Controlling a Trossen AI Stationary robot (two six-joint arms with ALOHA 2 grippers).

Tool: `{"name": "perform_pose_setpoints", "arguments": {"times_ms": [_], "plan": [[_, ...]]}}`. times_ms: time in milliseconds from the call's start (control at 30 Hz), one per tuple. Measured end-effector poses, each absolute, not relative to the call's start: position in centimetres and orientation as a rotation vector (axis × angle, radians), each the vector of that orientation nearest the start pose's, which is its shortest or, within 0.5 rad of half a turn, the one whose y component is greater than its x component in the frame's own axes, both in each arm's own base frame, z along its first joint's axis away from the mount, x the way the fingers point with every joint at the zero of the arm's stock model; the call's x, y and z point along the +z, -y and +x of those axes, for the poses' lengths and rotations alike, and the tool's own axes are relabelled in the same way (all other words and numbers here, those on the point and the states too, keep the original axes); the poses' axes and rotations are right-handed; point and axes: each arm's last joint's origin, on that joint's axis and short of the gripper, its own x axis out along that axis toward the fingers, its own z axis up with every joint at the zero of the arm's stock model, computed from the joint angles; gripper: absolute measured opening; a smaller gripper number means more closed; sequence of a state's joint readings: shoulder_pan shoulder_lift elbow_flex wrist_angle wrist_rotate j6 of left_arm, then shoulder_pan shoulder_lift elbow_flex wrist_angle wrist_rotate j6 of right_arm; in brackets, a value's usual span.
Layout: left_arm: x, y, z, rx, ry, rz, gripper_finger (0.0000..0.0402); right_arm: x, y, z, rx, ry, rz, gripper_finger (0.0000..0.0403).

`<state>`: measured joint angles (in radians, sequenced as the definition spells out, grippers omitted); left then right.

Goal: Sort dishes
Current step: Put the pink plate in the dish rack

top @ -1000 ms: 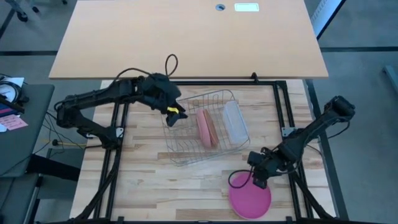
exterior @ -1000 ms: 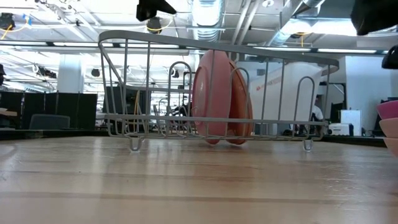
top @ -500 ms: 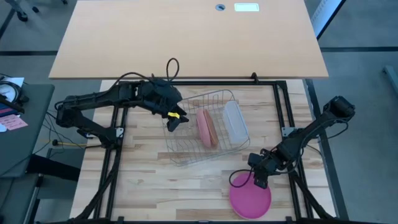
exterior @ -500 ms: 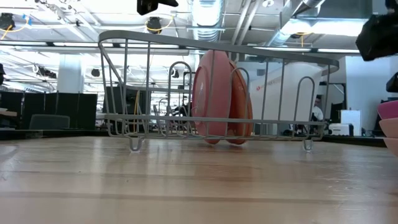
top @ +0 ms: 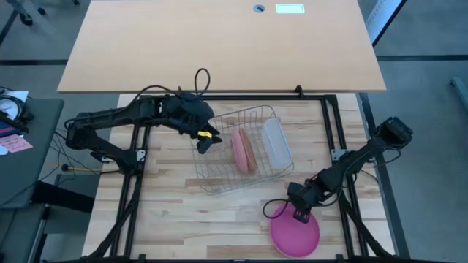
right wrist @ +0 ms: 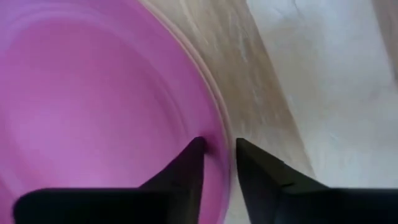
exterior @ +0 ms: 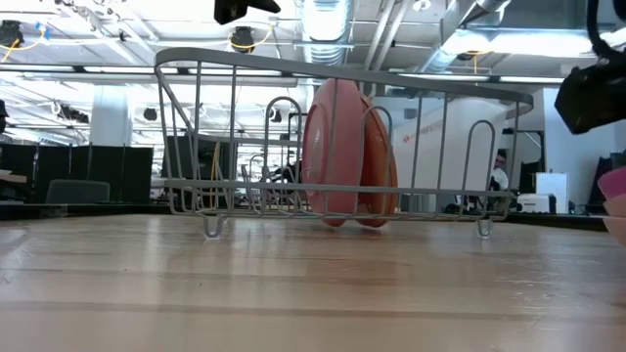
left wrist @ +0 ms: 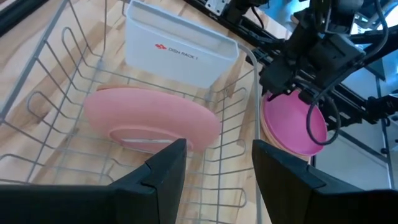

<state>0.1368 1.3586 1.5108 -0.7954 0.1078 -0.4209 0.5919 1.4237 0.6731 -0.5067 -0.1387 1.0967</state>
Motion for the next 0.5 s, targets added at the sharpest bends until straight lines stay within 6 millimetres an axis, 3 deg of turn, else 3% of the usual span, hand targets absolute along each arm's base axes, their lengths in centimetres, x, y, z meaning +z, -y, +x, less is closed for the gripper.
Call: {"name": "perform_pose_setpoints", "arguments": {"times_ms": [167, 500], "plan": [[40.0, -3.3, 27.3, 0.162, -0.625, -0.493, 0.0177, 15.2, -13.3, 19.0, -0.138, -1.418, 0.655, 0.0053], [40.0, -3.3, 27.3, 0.158, -0.626, -0.483, 0.0177, 16.3, -13.6, 19.5, -0.136, -1.404, 0.65, 0.0048]]}}
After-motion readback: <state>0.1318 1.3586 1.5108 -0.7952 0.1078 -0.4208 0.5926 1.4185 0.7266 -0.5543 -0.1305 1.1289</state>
